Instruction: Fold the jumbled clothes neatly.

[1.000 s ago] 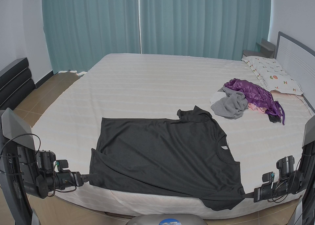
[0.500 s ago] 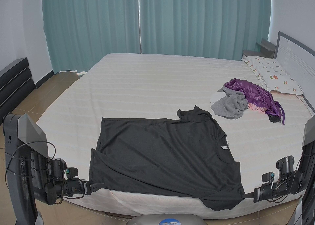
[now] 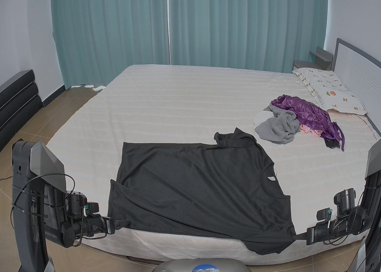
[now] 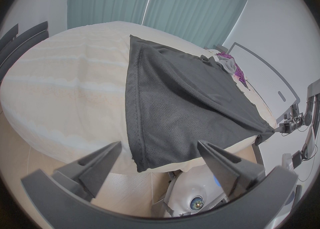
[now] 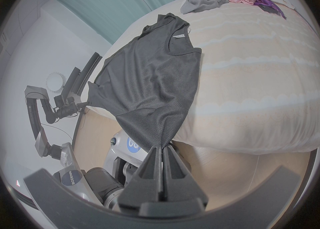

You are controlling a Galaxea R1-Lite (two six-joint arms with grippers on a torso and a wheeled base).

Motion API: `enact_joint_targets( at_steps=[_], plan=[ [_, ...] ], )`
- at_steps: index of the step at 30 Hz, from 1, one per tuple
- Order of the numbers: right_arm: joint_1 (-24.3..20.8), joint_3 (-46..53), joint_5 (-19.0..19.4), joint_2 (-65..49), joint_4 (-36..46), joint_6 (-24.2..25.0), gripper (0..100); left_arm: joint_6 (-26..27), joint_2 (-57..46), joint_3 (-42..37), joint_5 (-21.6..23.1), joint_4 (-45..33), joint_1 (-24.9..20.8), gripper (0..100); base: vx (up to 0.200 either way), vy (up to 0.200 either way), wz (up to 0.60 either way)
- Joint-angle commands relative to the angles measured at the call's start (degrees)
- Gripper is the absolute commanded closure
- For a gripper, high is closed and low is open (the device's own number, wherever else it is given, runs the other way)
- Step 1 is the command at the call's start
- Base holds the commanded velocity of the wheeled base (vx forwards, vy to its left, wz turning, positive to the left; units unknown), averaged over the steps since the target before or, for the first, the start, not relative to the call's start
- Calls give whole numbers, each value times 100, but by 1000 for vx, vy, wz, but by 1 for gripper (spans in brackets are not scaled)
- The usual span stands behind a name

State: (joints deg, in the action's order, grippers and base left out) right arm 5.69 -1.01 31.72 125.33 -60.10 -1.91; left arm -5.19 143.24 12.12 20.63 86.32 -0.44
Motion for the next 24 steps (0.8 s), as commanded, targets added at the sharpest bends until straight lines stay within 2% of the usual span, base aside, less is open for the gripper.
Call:
enact_joint_targets(
  at_steps=[1, 16, 22, 24],
  plan=[
    [-7, 101, 1, 9, -2, -2, 100, -61, 20, 10, 12, 7, -9, 100, 0, 0, 0],
    [-7, 101, -8, -18, 25, 7, 100, -193, -358, -570, 12, 51, 167, 100, 0, 0, 0],
    [11, 101, -17, -316, 332, -11, 100, -149, -393, -913, 29, 341, 237, 100, 0, 0, 0],
    [37, 101, -8, -729, 631, -2, 100, -8, -534, -1062, 47, 368, 343, 100, 0, 0, 0]
  ],
)
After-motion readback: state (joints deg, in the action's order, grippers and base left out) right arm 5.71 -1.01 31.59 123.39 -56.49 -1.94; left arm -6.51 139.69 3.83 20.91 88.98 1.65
